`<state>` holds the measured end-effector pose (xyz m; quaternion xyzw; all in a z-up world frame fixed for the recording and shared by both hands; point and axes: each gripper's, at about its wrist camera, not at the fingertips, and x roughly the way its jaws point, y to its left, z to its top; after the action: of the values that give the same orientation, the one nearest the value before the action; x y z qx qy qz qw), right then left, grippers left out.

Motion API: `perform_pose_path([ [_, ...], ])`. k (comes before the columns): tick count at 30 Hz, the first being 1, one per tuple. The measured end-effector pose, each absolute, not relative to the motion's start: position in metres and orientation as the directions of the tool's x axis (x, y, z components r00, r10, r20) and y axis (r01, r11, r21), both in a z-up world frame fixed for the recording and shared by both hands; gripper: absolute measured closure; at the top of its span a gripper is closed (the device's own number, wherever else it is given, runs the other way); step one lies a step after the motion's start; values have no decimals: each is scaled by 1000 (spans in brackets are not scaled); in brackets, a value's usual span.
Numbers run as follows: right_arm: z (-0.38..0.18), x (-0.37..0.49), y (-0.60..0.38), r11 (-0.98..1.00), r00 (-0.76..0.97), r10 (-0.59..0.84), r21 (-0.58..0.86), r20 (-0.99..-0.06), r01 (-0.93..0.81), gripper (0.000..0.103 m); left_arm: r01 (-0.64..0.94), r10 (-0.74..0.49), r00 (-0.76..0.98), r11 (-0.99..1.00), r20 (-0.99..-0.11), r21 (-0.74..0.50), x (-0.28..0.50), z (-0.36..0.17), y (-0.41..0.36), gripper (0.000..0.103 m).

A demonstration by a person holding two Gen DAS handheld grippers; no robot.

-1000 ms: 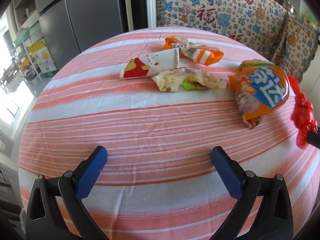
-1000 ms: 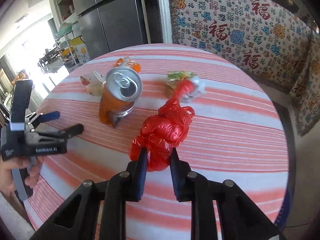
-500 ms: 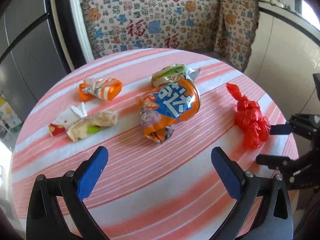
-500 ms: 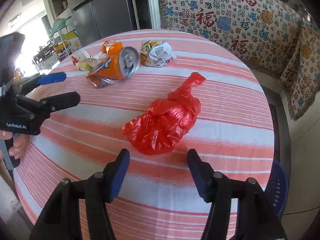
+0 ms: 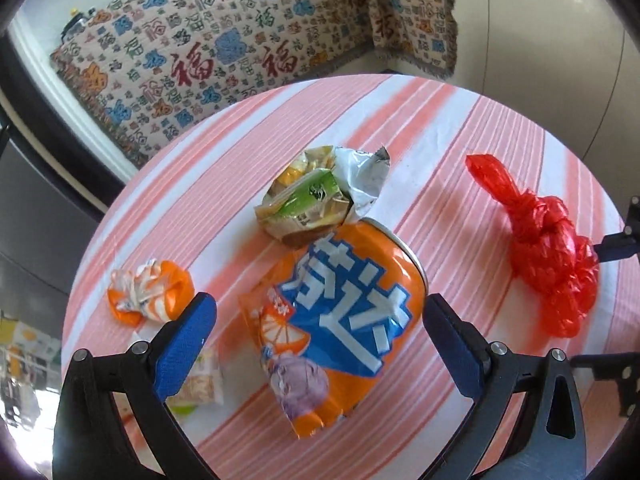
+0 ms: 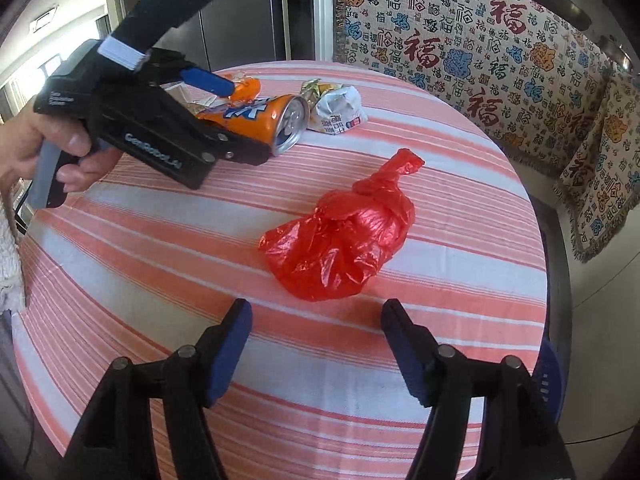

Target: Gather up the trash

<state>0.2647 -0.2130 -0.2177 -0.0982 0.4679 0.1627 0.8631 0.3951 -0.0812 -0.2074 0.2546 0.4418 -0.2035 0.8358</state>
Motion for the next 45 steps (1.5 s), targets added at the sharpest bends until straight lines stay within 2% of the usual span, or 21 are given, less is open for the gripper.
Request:
perform_pose_path([
  [2, -218, 265, -214, 926, 507, 196, -11, -840, -377, 34, 573, -100, 512, 780, -853, 253, 403, -215, -84, 1],
  [4, -218, 265, -216, 926, 501, 206, 2, -841, -378, 34, 573, -134, 497, 793, -857, 209, 401, -216, -80, 9],
  [7, -217, 267, -223, 929, 486, 233, 45, -842, -366, 34, 526, -137, 499, 833, -855, 173, 388, -210, -70, 15],
  [13, -214, 267, -237, 933, 451, 262, 104, -853, -344, 34, 339, -131, 410, 941, -902, 18, 337, -205, -45, 14],
  [15, -214, 267, -242, 934, 441, 274, 128, -854, -332, 34, 318, -181, 382, 947, -906, -55, 314, -206, -40, 14],
  [19, -214, 267, -246, 935, 435, 287, 150, -853, -322, 34, 303, -213, 381, 948, -900, -96, 274, -207, -36, 14],
  [25, -215, 263, -239, 937, 454, 253, 100, -855, -334, 33, 281, -167, 488, 959, -857, -26, 267, -200, -27, 11],
  [32, -216, 263, -240, 935, 459, 258, 101, -850, -339, 32, 389, -241, 543, 921, -804, -13, 295, -174, -28, 3],
  [34, -216, 263, -240, 935, 465, 254, 92, -848, -342, 32, 439, -300, 538, 898, -788, -41, 309, -166, -28, 1],
  [37, -218, 261, -235, 934, 474, 233, 59, -849, -354, 30, 488, -366, 444, 864, -818, -122, 335, -175, -30, 1],
  [41, -220, 260, -229, 930, 482, 211, 22, -850, -368, 26, 495, -334, 441, 865, -833, -84, 355, -190, -39, 1],
  [45, -219, 262, -230, 929, 474, 218, 32, -853, -370, 26, 500, -321, 383, 860, -866, -98, 369, -213, -50, 1],
])
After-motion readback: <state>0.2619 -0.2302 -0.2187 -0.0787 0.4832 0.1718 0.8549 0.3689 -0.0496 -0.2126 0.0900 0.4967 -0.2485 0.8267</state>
